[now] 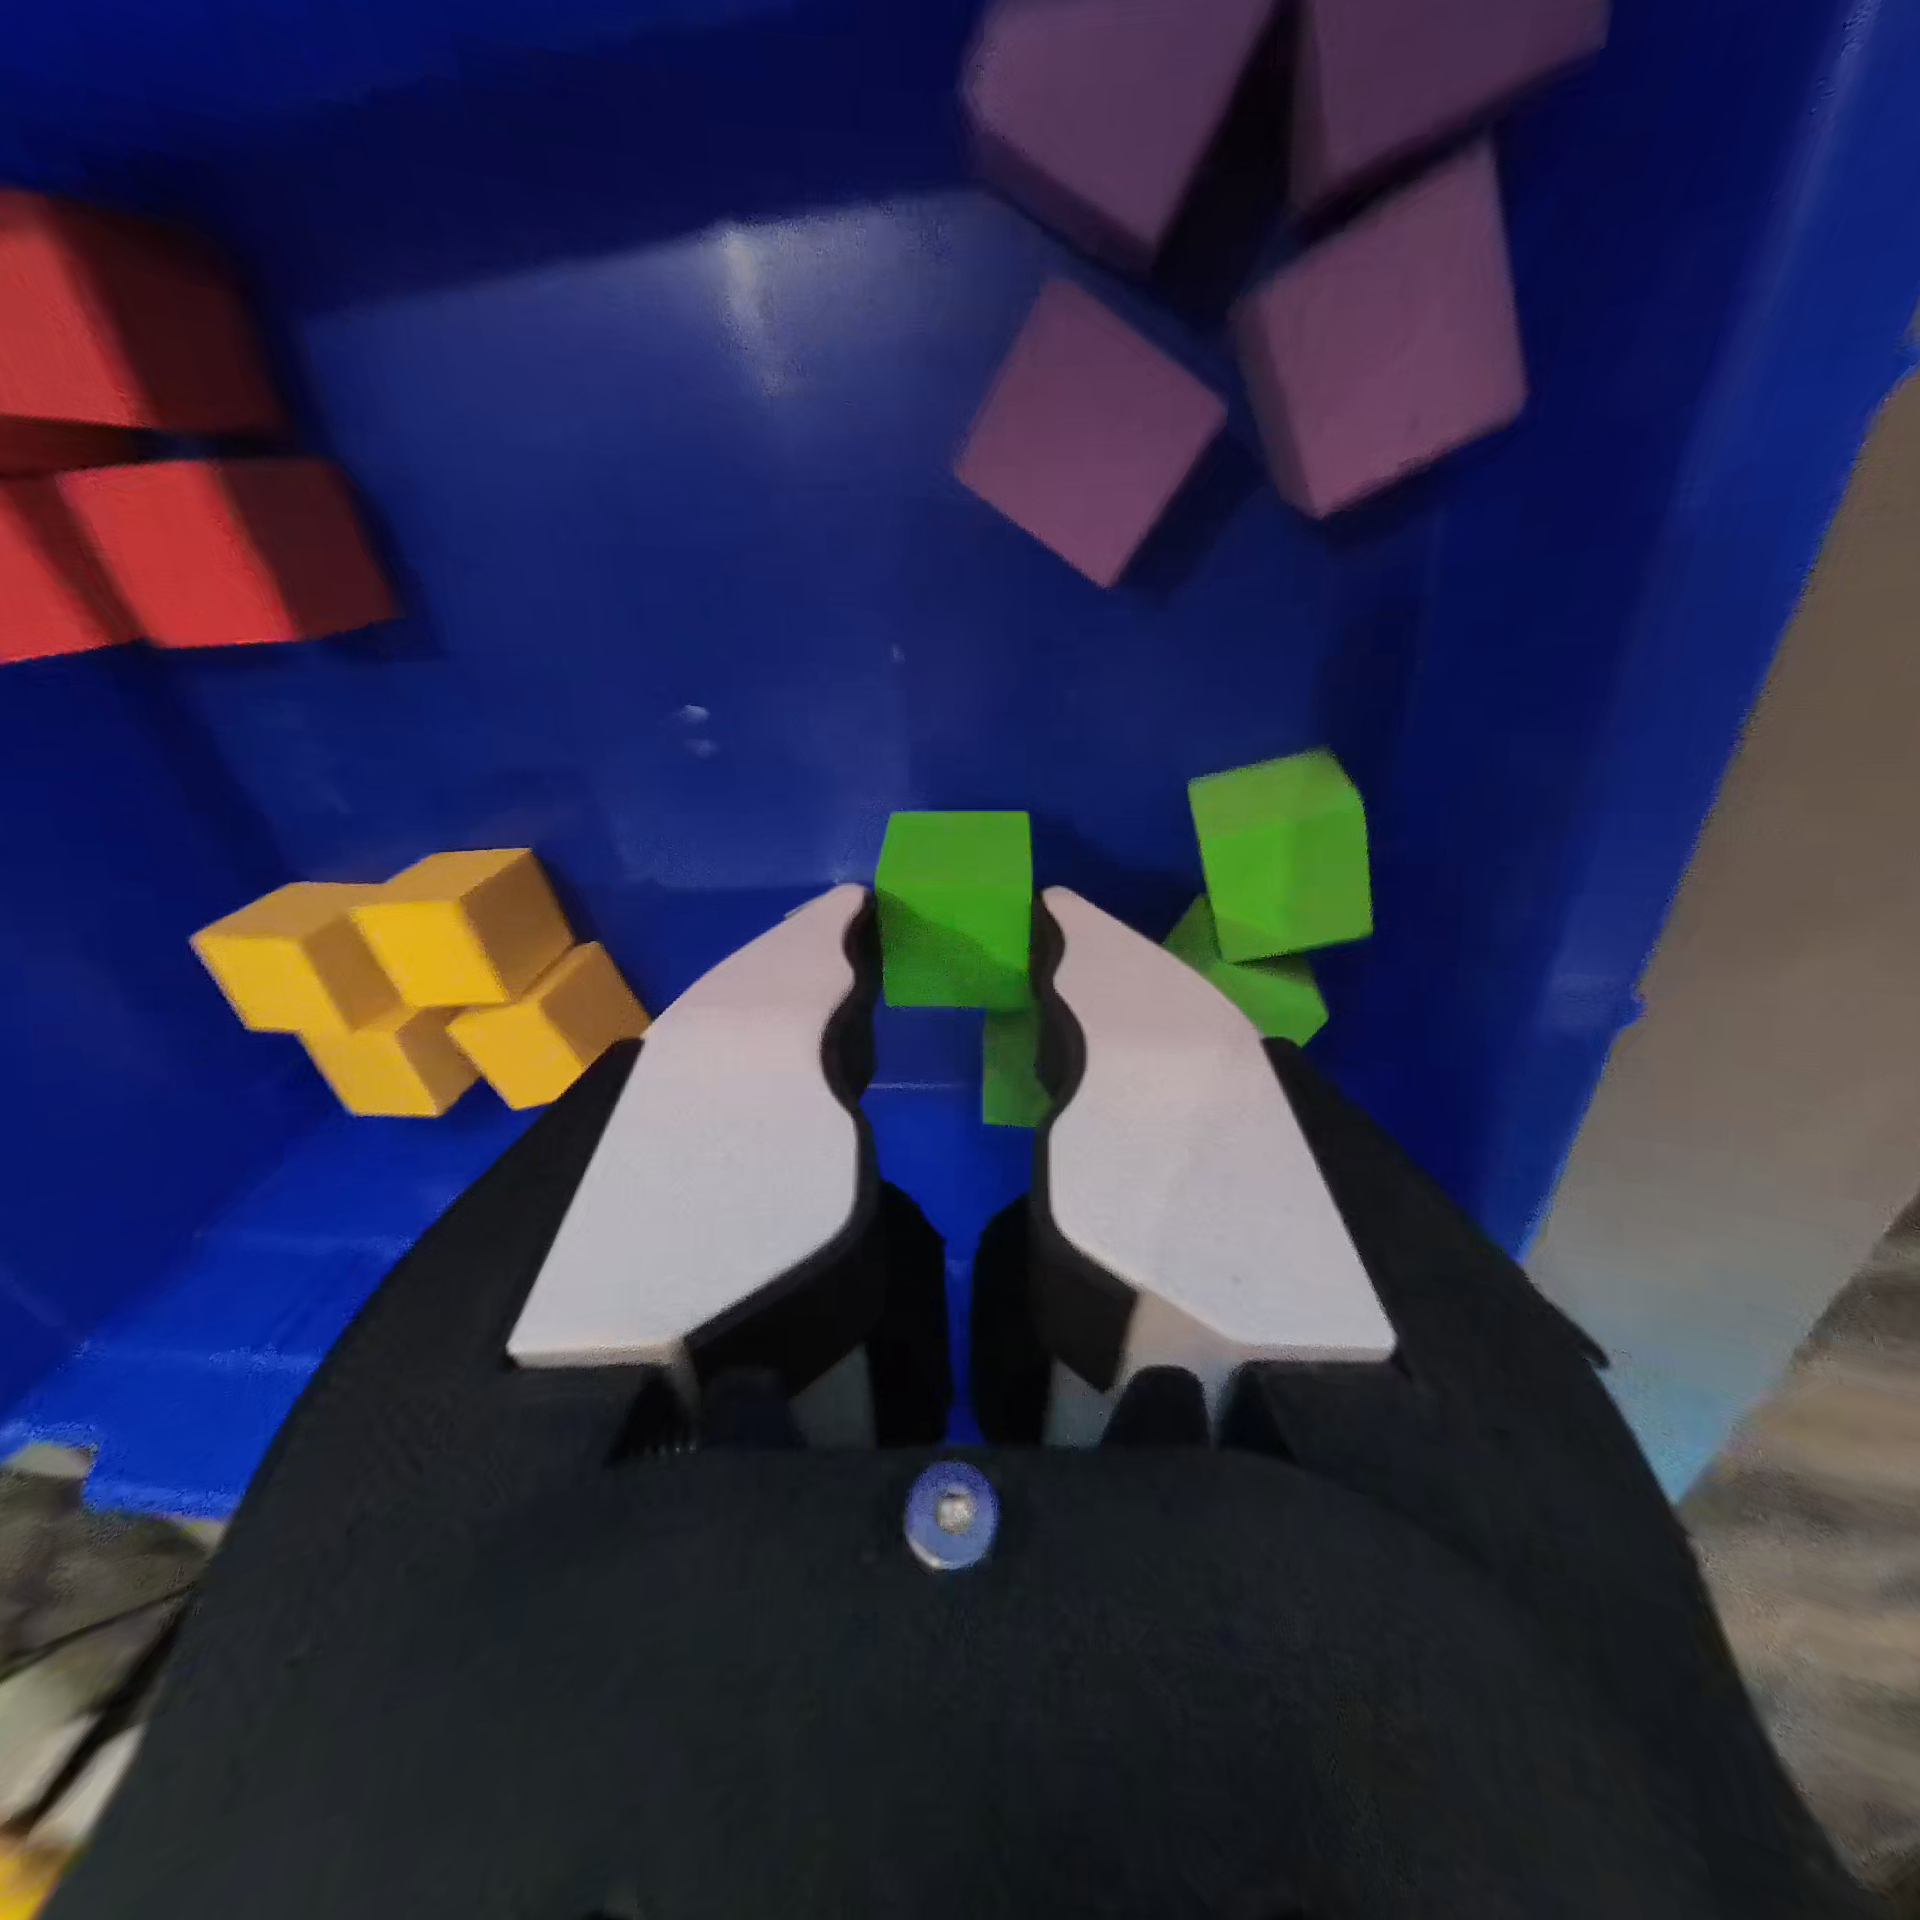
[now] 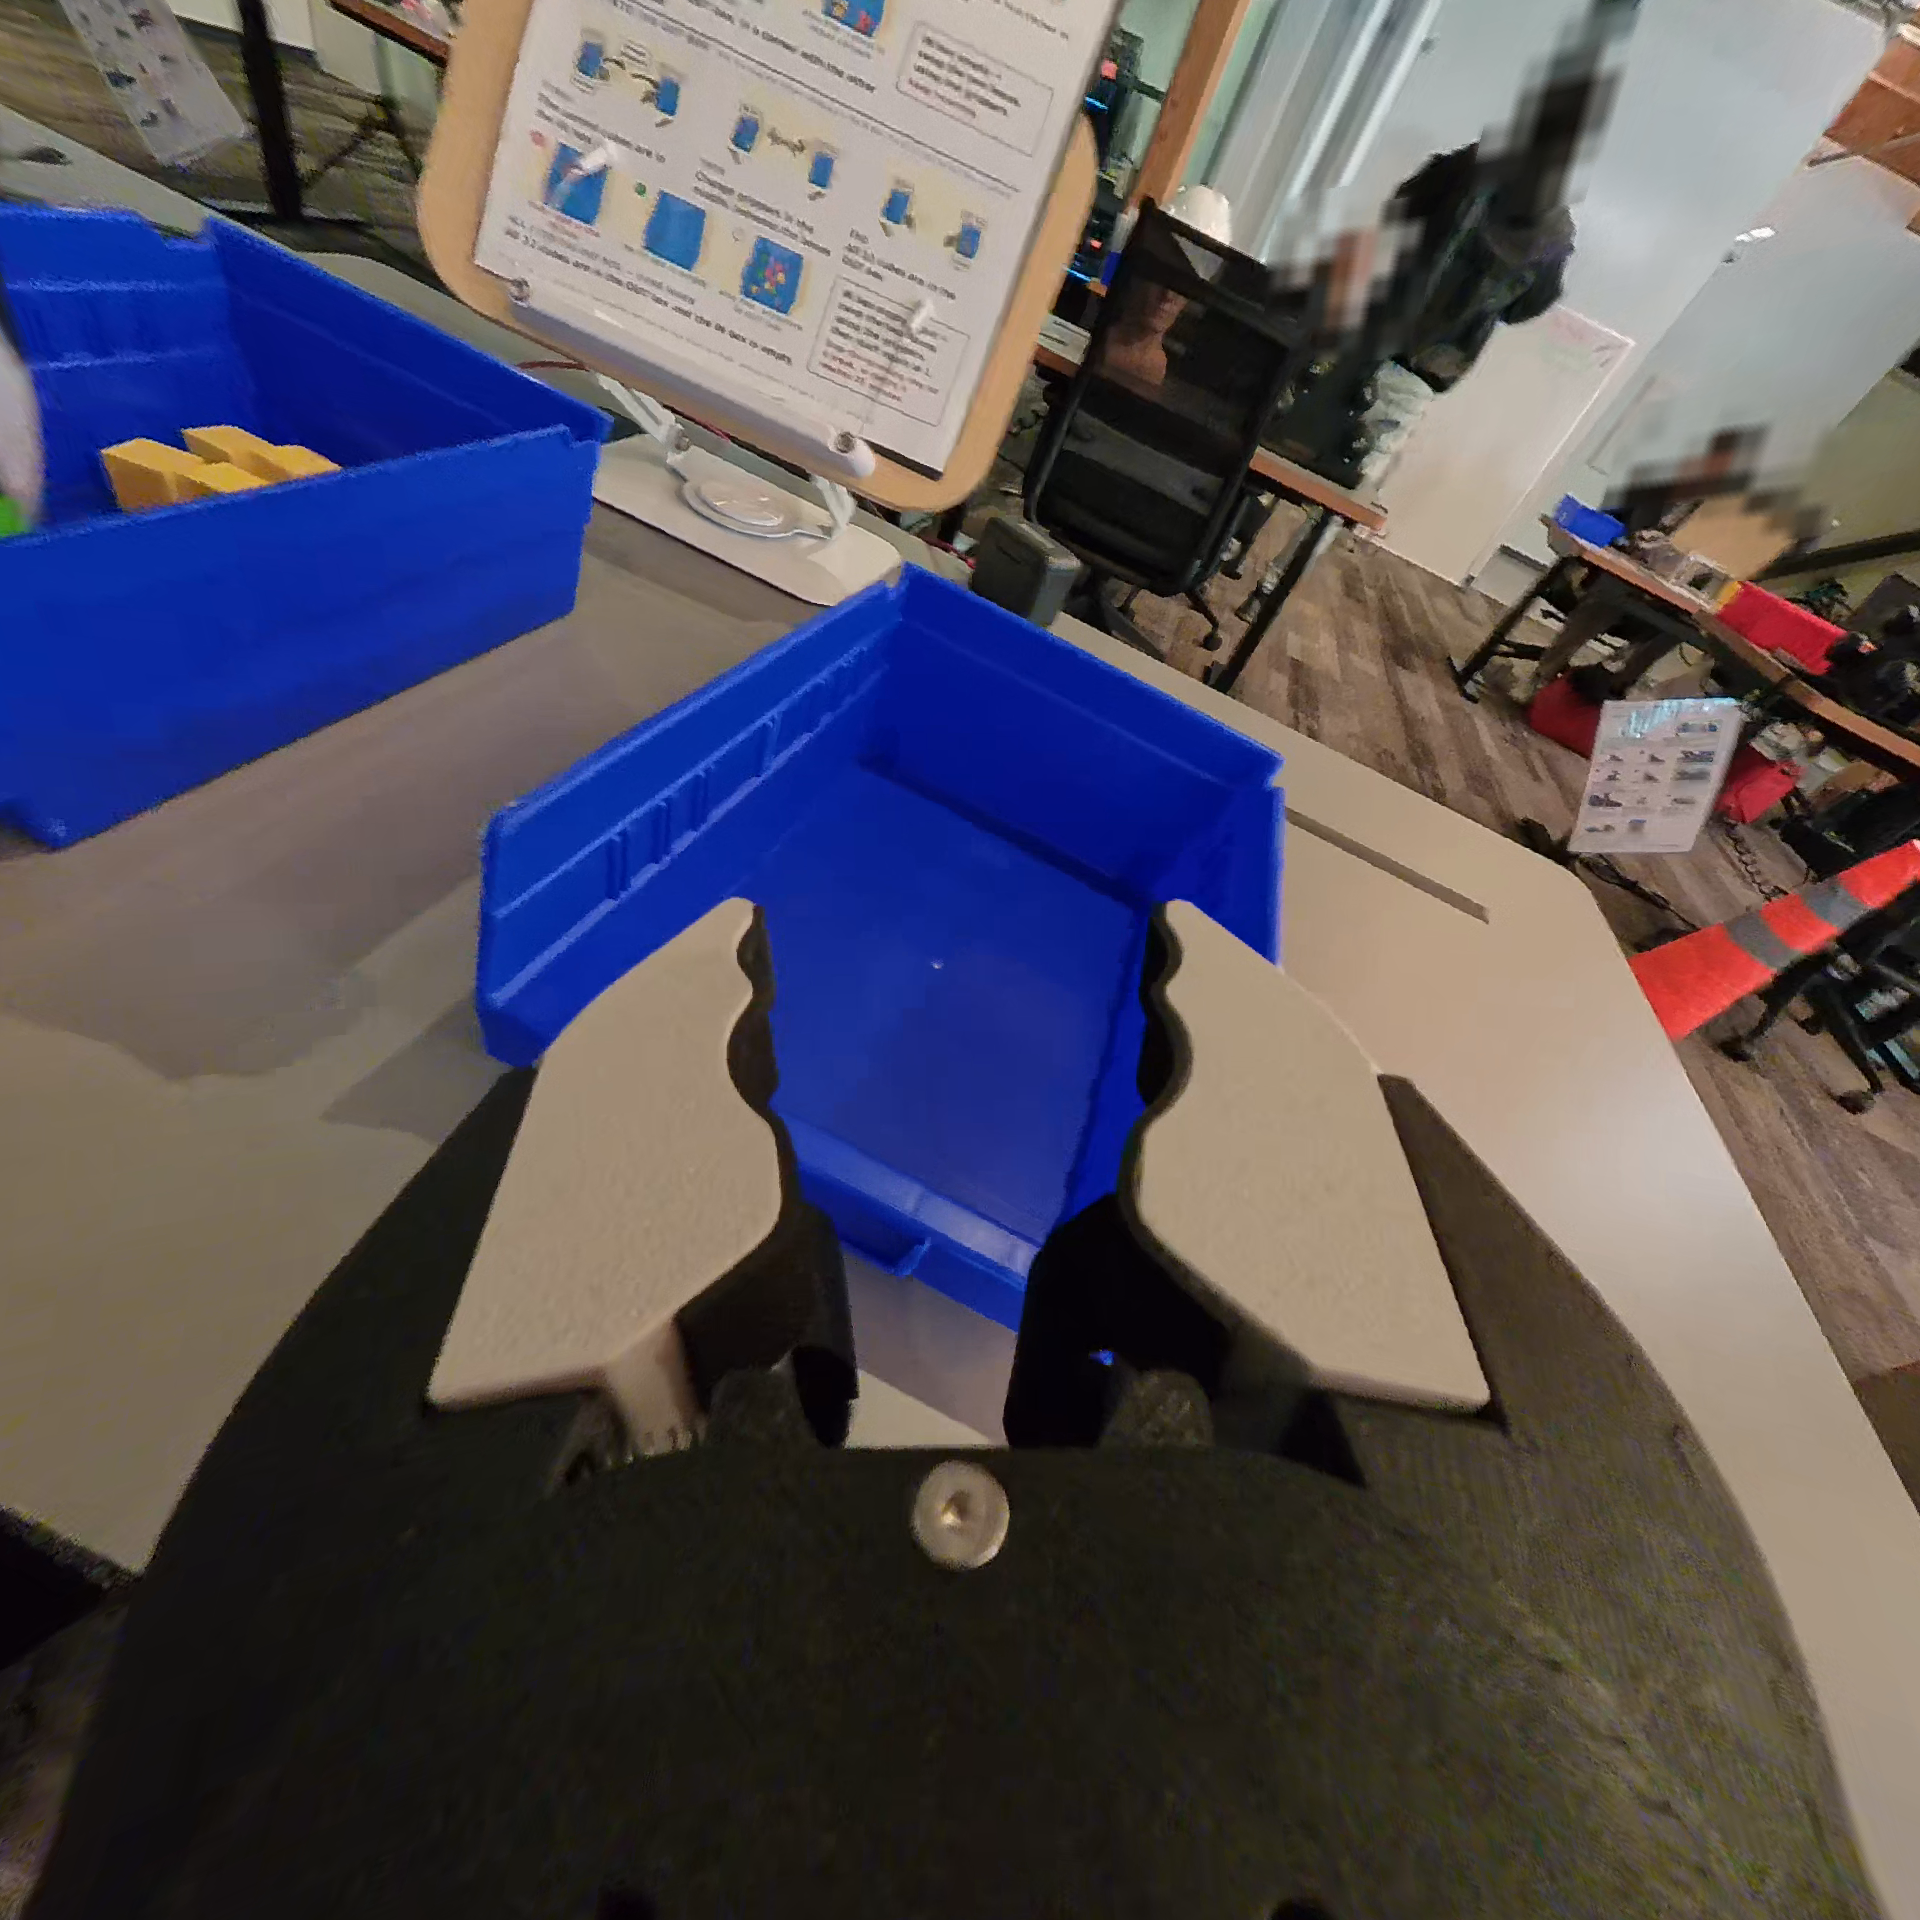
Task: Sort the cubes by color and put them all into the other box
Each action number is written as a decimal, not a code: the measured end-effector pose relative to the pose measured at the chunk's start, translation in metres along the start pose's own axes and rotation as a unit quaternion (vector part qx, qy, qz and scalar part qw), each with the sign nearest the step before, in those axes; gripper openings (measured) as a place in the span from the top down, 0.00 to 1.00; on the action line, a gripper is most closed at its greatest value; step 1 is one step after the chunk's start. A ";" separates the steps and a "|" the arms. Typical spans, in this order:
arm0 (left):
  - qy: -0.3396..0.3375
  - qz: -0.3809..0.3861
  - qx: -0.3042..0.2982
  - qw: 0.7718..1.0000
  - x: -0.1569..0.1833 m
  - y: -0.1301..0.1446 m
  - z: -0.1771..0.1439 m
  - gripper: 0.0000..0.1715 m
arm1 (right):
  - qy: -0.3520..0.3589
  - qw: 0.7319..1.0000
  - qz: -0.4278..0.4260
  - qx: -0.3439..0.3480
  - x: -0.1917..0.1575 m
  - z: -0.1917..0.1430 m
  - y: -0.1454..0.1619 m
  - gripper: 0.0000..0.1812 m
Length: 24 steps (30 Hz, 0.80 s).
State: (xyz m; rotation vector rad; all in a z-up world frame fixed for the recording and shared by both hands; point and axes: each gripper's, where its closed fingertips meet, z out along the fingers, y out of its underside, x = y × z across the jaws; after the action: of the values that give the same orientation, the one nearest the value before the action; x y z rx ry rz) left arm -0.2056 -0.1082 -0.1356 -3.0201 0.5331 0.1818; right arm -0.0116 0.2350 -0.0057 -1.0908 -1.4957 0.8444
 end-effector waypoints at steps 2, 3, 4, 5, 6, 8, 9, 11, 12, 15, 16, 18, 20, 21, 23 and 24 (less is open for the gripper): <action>0.012 -0.077 0.121 0.990 -0.003 -0.028 -0.029 0.84 | -0.038 0.999 -0.018 0.012 -0.017 0.002 -0.006 0.64; 0.034 -0.116 0.196 0.973 -0.001 -0.046 -0.049 0.84 | -0.062 0.997 -0.034 0.021 -0.029 0.004 -0.011 0.65; 0.068 -0.151 0.271 0.948 0.004 -0.064 -0.071 0.84 | -0.089 0.994 -0.055 0.034 -0.043 0.006 -0.019 0.65; 0.108 -0.180 0.344 0.915 0.011 -0.081 -0.095 0.84 | -0.114 0.989 -0.077 0.050 -0.057 0.008 -0.029 0.65; 0.152 -0.204 0.411 0.875 0.018 -0.098 -0.119 0.84 | -0.133 0.984 -0.099 0.065 -0.070 0.011 -0.040 0.65; 0.251 -0.228 0.503 0.795 0.037 -0.124 -0.160 0.84 | -0.175 0.969 -0.146 0.094 -0.100 0.016 -0.064 0.64; 0.287 -0.231 0.529 0.764 0.046 -0.134 -0.174 0.84 | -0.197 0.959 -0.175 0.107 -0.115 0.018 -0.076 0.64; 0.335 -0.225 0.551 0.730 0.063 -0.150 -0.192 0.84 | -0.228 0.937 -0.234 0.126 -0.143 0.021 -0.098 0.64; 0.355 -0.220 0.554 0.720 0.071 -0.157 -0.197 0.84 | -0.242 0.925 -0.258 0.136 -0.156 0.021 -0.108 0.65; 0.401 -0.201 0.550 0.704 0.091 -0.171 -0.209 0.84 | -0.276 0.900 -0.302 0.152 -0.182 0.018 -0.130 0.65; 0.408 -0.195 0.547 0.704 0.095 -0.174 -0.211 0.84 | -0.284 0.895 -0.307 0.156 -0.187 0.017 -0.135 0.66; 0.416 -0.188 0.544 0.704 0.099 -0.177 -0.215 0.84 | -0.297 0.887 -0.313 0.167 -0.195 0.014 -0.142 0.68; 0.423 -0.182 0.542 0.703 0.102 -0.178 -0.217 0.84 | -0.309 0.882 -0.311 0.172 -0.201 0.011 -0.146 0.72; 0.424 -0.184 0.539 0.704 0.102 -0.179 -0.216 0.84 | -0.313 0.881 -0.309 0.172 -0.203 0.010 -0.147 0.74; 0.431 -0.182 0.531 0.707 0.105 -0.180 -0.211 0.84 | -0.317 0.882 -0.303 0.174 -0.205 0.008 -0.149 0.77; 0.433 -0.185 0.531 0.704 0.104 -0.181 -0.210 0.84 | -0.318 0.881 -0.301 0.178 -0.205 0.007 -0.150 0.82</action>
State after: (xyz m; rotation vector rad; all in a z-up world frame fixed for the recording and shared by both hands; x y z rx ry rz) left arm -0.0241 0.0075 0.0673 -1.7826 -0.0322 -1.1763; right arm -0.0422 -0.0074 0.0620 -0.0202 -1.9582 1.0115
